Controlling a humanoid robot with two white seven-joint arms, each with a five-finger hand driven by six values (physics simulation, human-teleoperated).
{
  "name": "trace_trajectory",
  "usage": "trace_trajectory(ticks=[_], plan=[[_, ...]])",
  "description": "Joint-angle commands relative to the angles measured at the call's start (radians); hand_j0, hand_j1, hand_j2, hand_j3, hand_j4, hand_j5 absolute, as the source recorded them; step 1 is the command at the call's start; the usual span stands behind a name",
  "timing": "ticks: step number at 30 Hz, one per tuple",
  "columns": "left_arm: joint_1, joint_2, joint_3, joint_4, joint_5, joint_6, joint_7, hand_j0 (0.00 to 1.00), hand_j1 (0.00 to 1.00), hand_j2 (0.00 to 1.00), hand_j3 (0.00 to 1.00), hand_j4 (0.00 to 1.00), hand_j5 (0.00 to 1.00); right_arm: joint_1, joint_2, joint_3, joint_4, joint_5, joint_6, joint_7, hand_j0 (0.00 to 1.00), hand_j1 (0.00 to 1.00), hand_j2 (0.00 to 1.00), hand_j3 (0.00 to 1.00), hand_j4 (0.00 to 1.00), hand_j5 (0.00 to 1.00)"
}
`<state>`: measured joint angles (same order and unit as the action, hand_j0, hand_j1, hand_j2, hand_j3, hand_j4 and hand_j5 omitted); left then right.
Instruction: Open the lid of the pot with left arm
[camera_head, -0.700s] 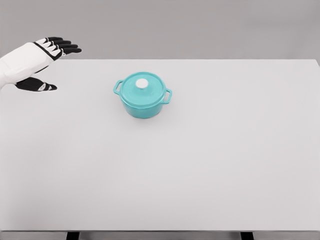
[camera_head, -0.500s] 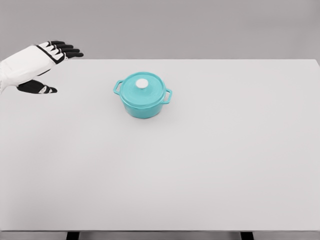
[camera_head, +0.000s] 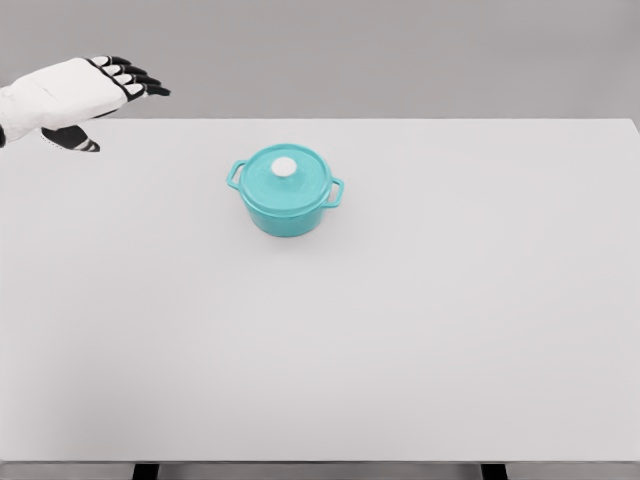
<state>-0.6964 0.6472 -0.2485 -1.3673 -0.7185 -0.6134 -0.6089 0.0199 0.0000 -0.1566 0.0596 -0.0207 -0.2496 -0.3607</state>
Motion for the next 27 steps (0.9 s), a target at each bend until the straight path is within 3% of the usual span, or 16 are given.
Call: trace_trajectory(ticks=[1,8,12,15,20,27], plan=[[-0.002,-0.130,0.006,0.031,-0.003,0.003,-0.002,1.00,1.00,1.00,1.00,1.00,1.00,0.000,0.000,0.000,0.000,-0.001,0.000,0.000,1.00,1.00,1.00,1.00,1.00,1.00],[-0.012,-0.227,-0.002,0.027,-0.004,0.003,-0.002,1.00,1.00,1.00,1.00,1.00,1.00,0.000,0.000,0.000,0.000,-0.001,0.000,0.000,1.00,1.00,1.00,1.00,1.00,1.00],[-0.032,-0.241,-0.011,0.033,-0.010,0.003,-0.002,1.00,1.00,1.00,1.00,1.00,1.00,0.000,0.000,0.000,0.000,-0.001,0.000,-0.001,1.00,1.00,1.00,1.00,1.00,1.00],[-0.034,-0.302,-0.034,0.036,-0.073,0.003,-0.002,1.00,1.00,1.00,1.00,1.00,1.00,0.000,0.000,0.000,0.000,-0.001,0.000,0.000,1.00,1.00,1.00,1.00,1.00,1.00],[-0.075,-0.365,-0.034,0.174,-0.121,0.003,-0.002,1.00,1.00,1.00,1.00,1.00,1.00,0.000,0.000,0.000,0.000,-0.001,0.000,0.000,1.00,1.00,1.00,1.00,1.00,1.00],[-0.083,-0.442,-0.037,0.189,-0.177,0.003,-0.002,1.00,1.00,1.00,1.00,1.00,1.00,0.000,0.000,0.000,0.000,-0.001,0.000,0.000,1.00,1.00,1.00,1.00,1.00,1.00]])
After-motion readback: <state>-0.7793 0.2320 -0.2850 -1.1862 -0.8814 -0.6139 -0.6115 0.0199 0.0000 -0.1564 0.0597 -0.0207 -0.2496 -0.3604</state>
